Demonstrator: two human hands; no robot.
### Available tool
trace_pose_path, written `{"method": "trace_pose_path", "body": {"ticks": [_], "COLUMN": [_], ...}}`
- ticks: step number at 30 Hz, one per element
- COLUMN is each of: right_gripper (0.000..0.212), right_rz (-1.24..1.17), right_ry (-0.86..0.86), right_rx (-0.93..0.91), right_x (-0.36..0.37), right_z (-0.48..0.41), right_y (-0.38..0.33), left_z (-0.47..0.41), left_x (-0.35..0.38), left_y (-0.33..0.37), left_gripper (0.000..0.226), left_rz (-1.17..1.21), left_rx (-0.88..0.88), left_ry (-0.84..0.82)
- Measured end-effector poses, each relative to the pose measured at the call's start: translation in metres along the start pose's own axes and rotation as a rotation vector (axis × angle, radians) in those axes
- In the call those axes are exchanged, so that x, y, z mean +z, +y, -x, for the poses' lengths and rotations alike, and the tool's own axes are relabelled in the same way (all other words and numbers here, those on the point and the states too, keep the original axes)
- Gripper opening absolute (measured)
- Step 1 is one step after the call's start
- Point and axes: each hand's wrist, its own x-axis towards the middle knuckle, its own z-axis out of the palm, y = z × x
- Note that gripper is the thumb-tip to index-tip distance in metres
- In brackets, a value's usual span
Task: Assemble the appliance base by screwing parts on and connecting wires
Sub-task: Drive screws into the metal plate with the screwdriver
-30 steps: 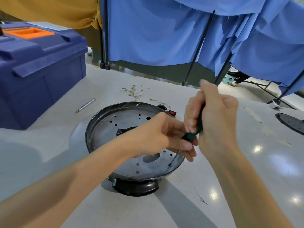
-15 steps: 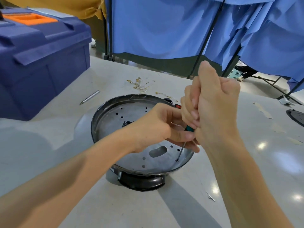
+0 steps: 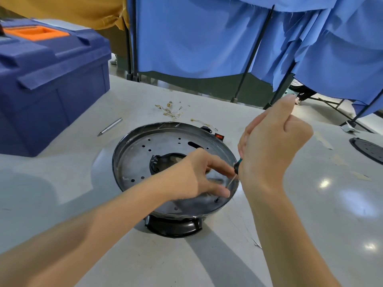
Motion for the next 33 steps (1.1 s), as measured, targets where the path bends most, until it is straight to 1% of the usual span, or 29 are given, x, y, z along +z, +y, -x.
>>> {"method": "trace_pose_path", "body": {"ticks": [2,4,7,8,9,10,11,12,13,14,15,16,17,18,19,20,21,24,33], "right_gripper": [0.070,0.068,0.059,0.057,0.056,0.056,0.056,0.052,0.045,0.035,0.031,0.030,0.031,0.030,0.025,0.017,0.015,0.025,0.028], "right_rz": [-0.042,-0.138,-0.287,-0.282,-0.214,-0.082,0.103,0.311,0.506,0.659,0.764,0.822,0.830,0.804,0.754,0.700,0.667,0.620,0.613], "right_ry": [-0.045,-0.086,-0.082,-0.106,-0.139,-0.181,-0.243,-0.329,-0.440,-0.556,-0.669,-0.774,-0.865,-0.933,-0.977,-0.996,-0.996,-0.974,-0.959], "right_rx": [0.100,0.226,0.254,0.248,0.232,0.218,0.213,0.224,0.244,0.279,0.330,0.393,0.453,0.496,0.518,0.522,0.516,0.499,0.504], "right_x": [-0.004,-0.011,-0.030,-0.038,-0.047,-0.054,-0.060,-0.065,-0.068,-0.069,-0.069,-0.069,-0.067,-0.064,-0.062,-0.060,-0.059,-0.056,-0.047], "right_z": [-0.004,-0.015,-0.045,-0.055,-0.064,-0.070,-0.073,-0.073,-0.070,-0.065,-0.058,-0.051,-0.045,-0.039,-0.036,-0.035,-0.034,-0.036,-0.040], "right_y": [-0.004,-0.012,-0.028,-0.033,-0.036,-0.033,-0.026,-0.016,-0.003,0.010,0.024,0.037,0.047,0.053,0.057,0.058,0.059,0.057,0.064], "left_z": [0.001,0.002,-0.001,-0.002,-0.003,-0.003,-0.003,-0.002,-0.002,-0.002,-0.001,-0.001,-0.001,-0.001,-0.001,-0.002,-0.002,-0.002,-0.003], "left_x": [-0.001,-0.003,-0.006,-0.007,-0.009,-0.011,-0.013,-0.015,-0.015,-0.015,-0.015,-0.014,-0.013,-0.013,-0.013,-0.013,-0.014,-0.017,-0.018], "left_y": [-0.001,-0.001,-0.004,-0.004,-0.004,-0.004,-0.004,-0.005,-0.005,-0.005,-0.005,-0.005,-0.005,-0.005,-0.005,-0.005,-0.005,-0.004,-0.002], "left_gripper": [0.034,0.038,0.039,0.037,0.037,0.037,0.038,0.037,0.037,0.036,0.036,0.036,0.036,0.036,0.035,0.034,0.033,0.030,0.023], "left_rz": [0.011,0.009,-0.053,-0.089,-0.134,-0.186,-0.238,-0.281,-0.310,-0.324,-0.330,-0.334,-0.339,-0.343,-0.345,-0.344,-0.344,-0.348,-0.360], "left_rx": [-0.001,-0.030,-0.069,-0.069,-0.061,-0.047,-0.034,-0.025,-0.021,-0.021,-0.022,-0.022,-0.021,-0.019,-0.019,-0.019,-0.022,-0.028,-0.009], "left_ry": [0.001,-0.009,0.013,0.024,0.035,0.049,0.061,0.067,0.066,0.064,0.060,0.057,0.055,0.056,0.057,0.057,0.056,0.048,0.016]}}
